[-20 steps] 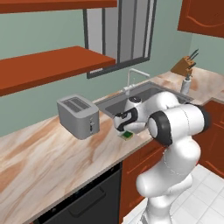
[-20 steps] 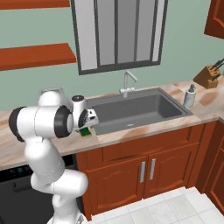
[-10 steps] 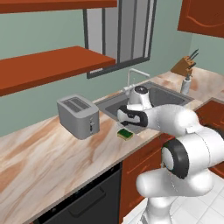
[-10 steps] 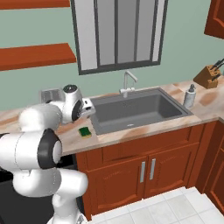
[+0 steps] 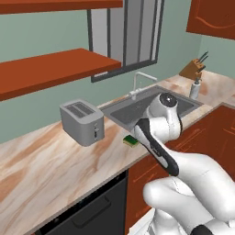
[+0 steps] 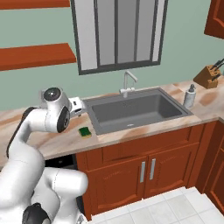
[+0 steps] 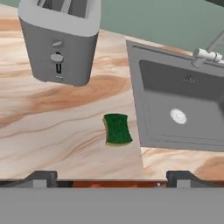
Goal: Restock the sink supplies by placing the sponge and soap dispenser on the counter and next to the sink. Make sure the soap dispenser is upright.
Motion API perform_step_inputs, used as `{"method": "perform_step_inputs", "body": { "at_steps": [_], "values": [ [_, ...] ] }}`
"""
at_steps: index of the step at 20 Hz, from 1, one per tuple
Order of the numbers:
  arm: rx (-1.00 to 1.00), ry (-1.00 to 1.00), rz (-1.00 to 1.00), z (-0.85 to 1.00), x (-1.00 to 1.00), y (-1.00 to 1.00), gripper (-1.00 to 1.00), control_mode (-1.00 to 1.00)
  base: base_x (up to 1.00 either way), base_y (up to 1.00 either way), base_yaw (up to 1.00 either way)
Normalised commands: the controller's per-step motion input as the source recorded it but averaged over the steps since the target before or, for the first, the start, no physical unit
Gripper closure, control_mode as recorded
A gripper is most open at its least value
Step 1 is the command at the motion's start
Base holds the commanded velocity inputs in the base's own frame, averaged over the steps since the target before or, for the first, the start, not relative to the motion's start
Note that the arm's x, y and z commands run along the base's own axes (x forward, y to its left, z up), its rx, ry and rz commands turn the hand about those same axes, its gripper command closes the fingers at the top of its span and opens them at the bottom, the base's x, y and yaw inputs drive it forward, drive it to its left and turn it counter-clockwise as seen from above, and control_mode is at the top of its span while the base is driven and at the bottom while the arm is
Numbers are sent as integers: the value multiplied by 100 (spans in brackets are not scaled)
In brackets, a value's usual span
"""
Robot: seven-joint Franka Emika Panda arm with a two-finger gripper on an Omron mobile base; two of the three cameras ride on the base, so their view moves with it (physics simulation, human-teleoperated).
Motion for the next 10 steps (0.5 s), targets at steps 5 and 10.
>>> {"method": "perform_step_inputs", "body": {
  "at_steps": [5, 10],
  "values": [
    [6, -14, 0, 74, -96, -12, -100, -100, 0, 0, 0],
    [4, -8, -4, 90, -53, -25, -100, -100, 0, 0, 0]
  ]
}}
